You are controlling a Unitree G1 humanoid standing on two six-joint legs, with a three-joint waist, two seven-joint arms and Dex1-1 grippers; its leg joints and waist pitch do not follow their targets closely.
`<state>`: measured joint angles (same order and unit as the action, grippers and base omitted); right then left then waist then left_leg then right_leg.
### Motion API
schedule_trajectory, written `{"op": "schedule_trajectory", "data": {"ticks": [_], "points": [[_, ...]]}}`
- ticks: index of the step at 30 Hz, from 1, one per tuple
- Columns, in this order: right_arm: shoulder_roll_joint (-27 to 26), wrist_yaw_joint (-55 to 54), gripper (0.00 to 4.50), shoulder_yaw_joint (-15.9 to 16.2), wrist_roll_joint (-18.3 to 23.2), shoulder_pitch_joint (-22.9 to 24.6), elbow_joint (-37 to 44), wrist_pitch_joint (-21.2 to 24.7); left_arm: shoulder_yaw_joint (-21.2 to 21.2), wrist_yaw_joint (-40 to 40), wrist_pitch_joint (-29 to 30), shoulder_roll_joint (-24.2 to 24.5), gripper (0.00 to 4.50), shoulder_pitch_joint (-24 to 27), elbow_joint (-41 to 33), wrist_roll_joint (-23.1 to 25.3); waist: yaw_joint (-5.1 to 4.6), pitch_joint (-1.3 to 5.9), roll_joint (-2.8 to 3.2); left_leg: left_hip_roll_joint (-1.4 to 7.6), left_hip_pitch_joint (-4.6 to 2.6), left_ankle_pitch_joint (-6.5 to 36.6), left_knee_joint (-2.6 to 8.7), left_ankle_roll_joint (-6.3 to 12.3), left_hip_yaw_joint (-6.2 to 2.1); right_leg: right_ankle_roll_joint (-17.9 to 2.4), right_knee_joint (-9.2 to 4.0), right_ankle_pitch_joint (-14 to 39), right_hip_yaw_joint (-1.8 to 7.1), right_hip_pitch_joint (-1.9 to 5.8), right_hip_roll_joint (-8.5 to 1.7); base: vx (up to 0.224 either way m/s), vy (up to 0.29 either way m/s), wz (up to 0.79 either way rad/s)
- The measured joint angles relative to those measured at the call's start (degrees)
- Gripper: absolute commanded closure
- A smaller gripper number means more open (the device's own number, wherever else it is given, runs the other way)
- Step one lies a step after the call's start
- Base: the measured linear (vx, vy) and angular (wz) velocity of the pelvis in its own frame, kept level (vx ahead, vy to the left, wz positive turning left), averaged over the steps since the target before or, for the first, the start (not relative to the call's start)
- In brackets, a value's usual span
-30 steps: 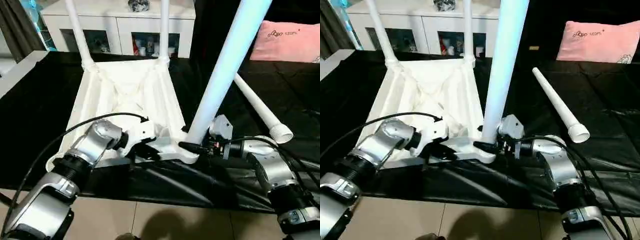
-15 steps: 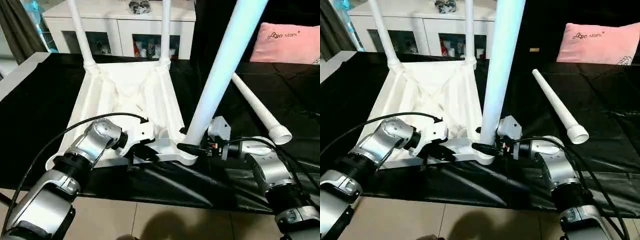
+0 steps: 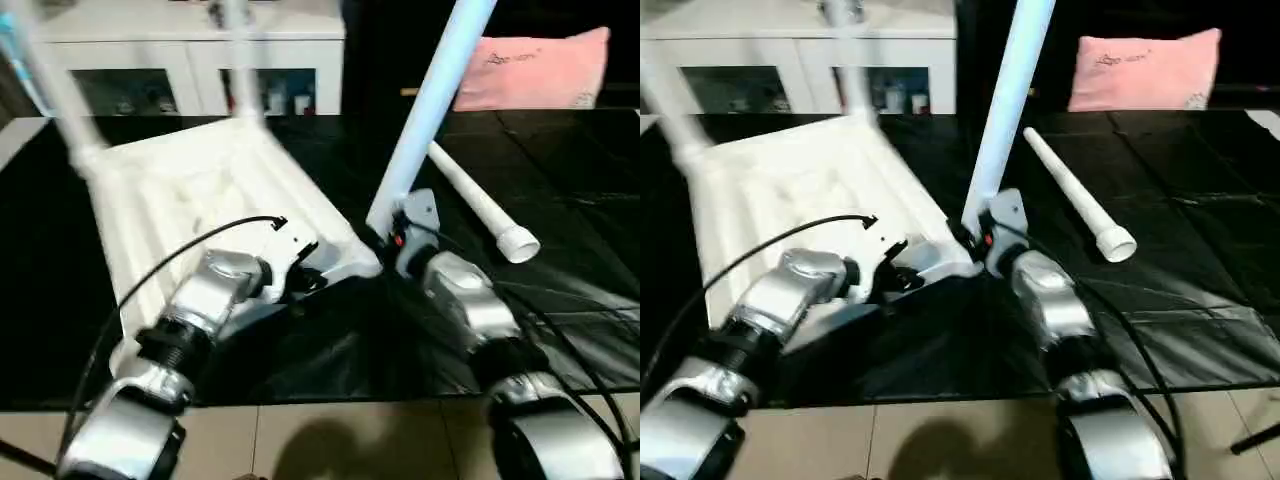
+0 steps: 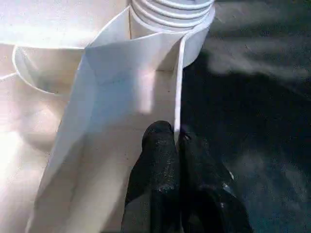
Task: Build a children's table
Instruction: Rotate leg to tighten
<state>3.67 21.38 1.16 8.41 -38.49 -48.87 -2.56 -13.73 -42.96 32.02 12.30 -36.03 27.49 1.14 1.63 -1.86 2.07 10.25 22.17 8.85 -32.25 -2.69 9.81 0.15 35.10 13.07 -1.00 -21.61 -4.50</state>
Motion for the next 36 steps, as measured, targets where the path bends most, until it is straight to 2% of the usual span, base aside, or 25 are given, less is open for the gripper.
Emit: {"op": "schedule_trajectory", "data": {"ticks": [11,23,27,33,36], "points": [[-1.3,-1.0,2.57,0.1,-1.6,-2.3,-2.2,0.0,-0.8,1.4,4.0,0.8,4.50,1.5,-5.5,0.9,-0.10,0.03,-0.04,0.19,-0.08,0.1,0.25,-0.16,0.08,0.1,-0.21,-0.1,0.01,-0.21,0.21,0.000,0.000,0.00],[-0.5,1.0,2.57,0.5,-2.4,-3.0,-3.1,-0.1,-2.0,1.4,4.3,1.6,4.50,1.7,-6.6,1.1,-0.14,0.04,-0.03,0.20,-0.16,0.2,0.28,-0.25,0.08,0.1,-0.21,-0.1,0.04,-0.21,0.22,0.000,0.000,0.00],[1.0,5.6,2.57,0.5,-2.2,-3.0,-3.1,-0.5,-3.5,-0.1,2.9,3.0,4.50,1.8,-7.0,1.1,0.05,0.02,0.00,0.20,-0.11,0.2,0.30,-0.26,0.08,0.1,-0.25,-0.1,0.03,-0.23,0.22,0.000,0.000,0.00],[5.4,18.5,2.57,2.2,-1.7,-1.1,-0.7,-1.4,-6.3,-5.7,-2.3,6.8,4.50,2.4,-7.8,1.9,0.95,0.01,0.03,0.23,-0.04,0.2,0.36,-0.26,0.08,0.1,-0.33,-0.1,-0.09,-0.20,0.21,0.000,0.000,0.00],[8.7,24.8,2.57,5.0,-2.0,0.5,2.6,-1.8,-7.8,-8.8,-5.0,8.5,4.50,2.4,-7.7,2.1,1.74,0.01,0.02,0.21,-0.07,0.2,0.33,-0.26,0.08,0.1,-0.35,-0.1,-0.10,-0.12,0.18,0.000,0.000,0.00]]}}
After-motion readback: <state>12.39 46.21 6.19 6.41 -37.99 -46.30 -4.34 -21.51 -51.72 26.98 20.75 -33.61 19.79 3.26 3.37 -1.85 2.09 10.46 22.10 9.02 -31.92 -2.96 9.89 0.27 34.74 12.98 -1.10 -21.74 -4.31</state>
